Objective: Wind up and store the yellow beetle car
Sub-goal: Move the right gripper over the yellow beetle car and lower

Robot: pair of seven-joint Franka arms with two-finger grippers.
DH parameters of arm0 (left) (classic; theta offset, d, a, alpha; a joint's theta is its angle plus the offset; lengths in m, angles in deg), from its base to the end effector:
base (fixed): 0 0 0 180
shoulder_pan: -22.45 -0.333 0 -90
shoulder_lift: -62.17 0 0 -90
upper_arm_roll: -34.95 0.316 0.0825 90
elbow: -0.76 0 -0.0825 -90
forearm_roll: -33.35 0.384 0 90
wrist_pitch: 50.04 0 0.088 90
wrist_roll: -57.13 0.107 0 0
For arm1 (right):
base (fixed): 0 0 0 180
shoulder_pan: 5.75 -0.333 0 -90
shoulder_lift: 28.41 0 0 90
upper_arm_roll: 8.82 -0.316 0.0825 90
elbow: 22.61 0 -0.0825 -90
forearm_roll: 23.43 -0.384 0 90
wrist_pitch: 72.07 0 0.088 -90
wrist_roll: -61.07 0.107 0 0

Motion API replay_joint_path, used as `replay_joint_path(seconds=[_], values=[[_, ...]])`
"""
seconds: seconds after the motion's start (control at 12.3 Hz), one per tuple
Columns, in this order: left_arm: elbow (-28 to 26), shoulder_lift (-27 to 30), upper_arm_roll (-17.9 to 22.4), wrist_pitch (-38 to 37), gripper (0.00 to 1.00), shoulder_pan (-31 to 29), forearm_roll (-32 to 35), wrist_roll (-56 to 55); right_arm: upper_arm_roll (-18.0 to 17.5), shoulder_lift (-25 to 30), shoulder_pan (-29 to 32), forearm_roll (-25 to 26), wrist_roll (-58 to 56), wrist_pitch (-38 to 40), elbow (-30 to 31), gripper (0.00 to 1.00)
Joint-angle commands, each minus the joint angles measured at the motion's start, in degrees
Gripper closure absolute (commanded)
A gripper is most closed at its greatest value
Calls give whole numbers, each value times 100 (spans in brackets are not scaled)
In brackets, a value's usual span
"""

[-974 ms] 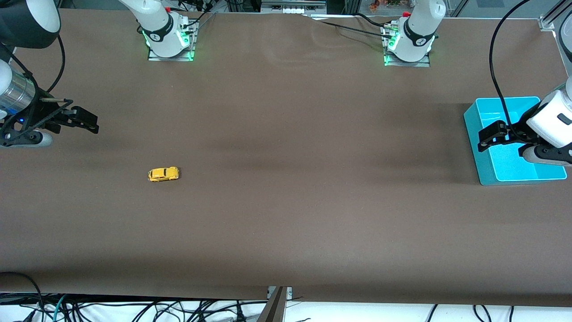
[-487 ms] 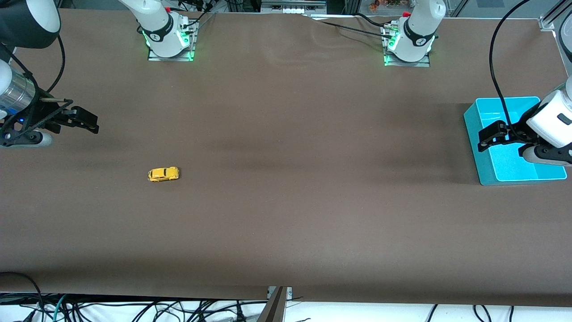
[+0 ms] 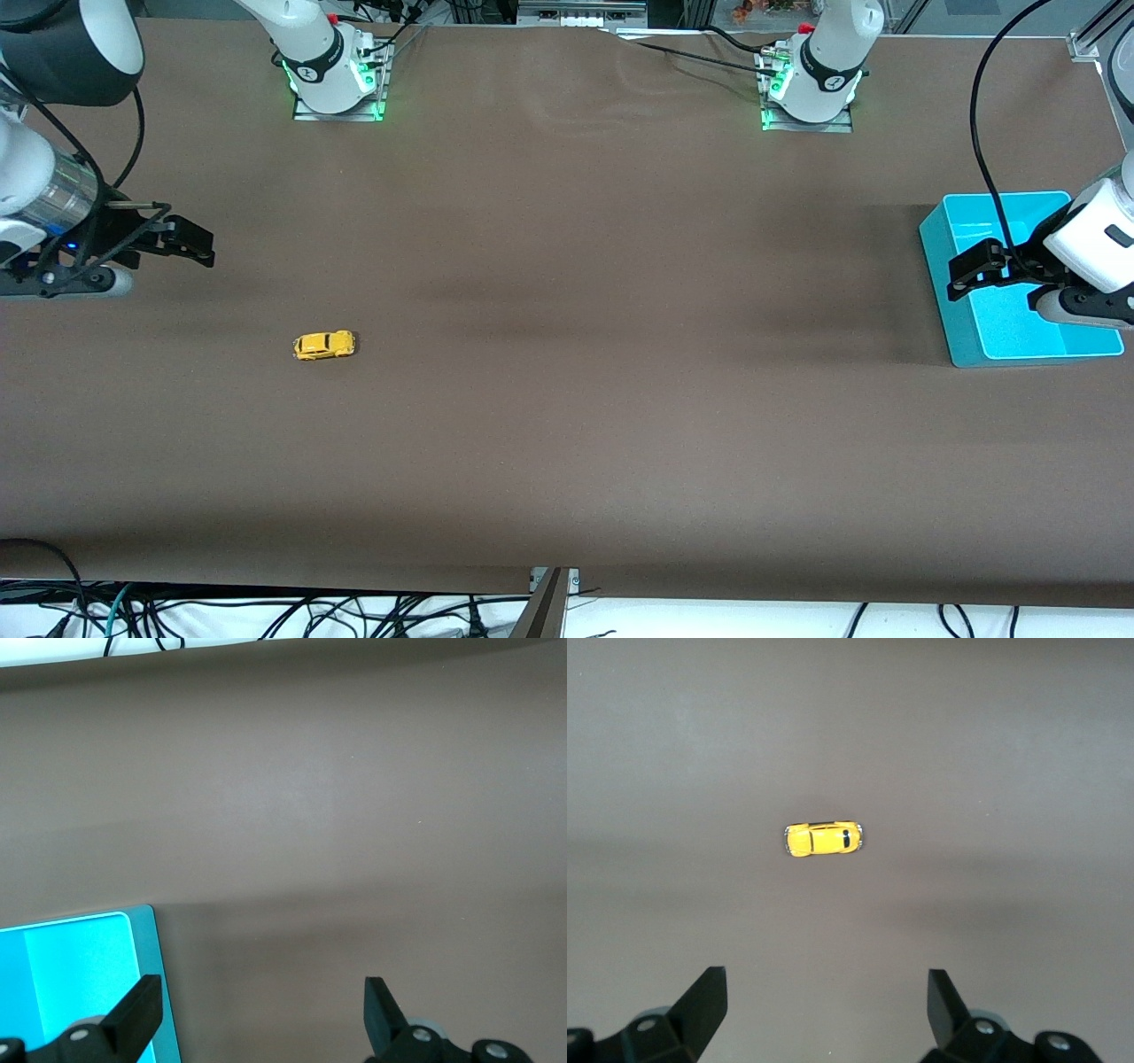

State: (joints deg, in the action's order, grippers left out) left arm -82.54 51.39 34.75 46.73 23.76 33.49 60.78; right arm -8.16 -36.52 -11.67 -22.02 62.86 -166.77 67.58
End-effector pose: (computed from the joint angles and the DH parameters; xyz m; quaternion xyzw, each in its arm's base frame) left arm 0.6218 -0.0160 0.5802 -0.9987 0.0451 -0.0235 0.0013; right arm 0.5969 0.0529 0.5481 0.9989 0.0317 -0.0305 0.0149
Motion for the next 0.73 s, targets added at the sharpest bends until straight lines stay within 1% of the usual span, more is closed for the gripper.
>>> replay_joint_path(seconds=[0.0, 0.08, 0.16, 0.32, 0.49, 0.57, 0.65], values=[[147, -64, 2, -18, 0, 27, 161, 83, -4, -94, -94, -53, -13, 171, -63, 0], [147, -64, -7, -18, 0, 27, 161, 83, -4, -138, -103, -18, -239, 206, -72, 0], [147, -64, -7, -18, 0, 27, 161, 83, -4, -147, -129, 8, -746, 207, -46, 0], [147, -64, -7, -18, 0, 27, 161, 83, 13, -340, -138, 44, -2168, 172, -36, 0], [147, -64, -7, -18, 0, 27, 161, 83, 13, -630, -138, 44, -3111, 84, -28, 0], [147, -64, -7, -18, 0, 27, 161, 83, 13, -770, -164, 44, -3472, -47, 33, 0], [147, -64, -7, -18, 0, 27, 161, 83, 13, -858, -173, 44, -3919, -344, 190, 0]])
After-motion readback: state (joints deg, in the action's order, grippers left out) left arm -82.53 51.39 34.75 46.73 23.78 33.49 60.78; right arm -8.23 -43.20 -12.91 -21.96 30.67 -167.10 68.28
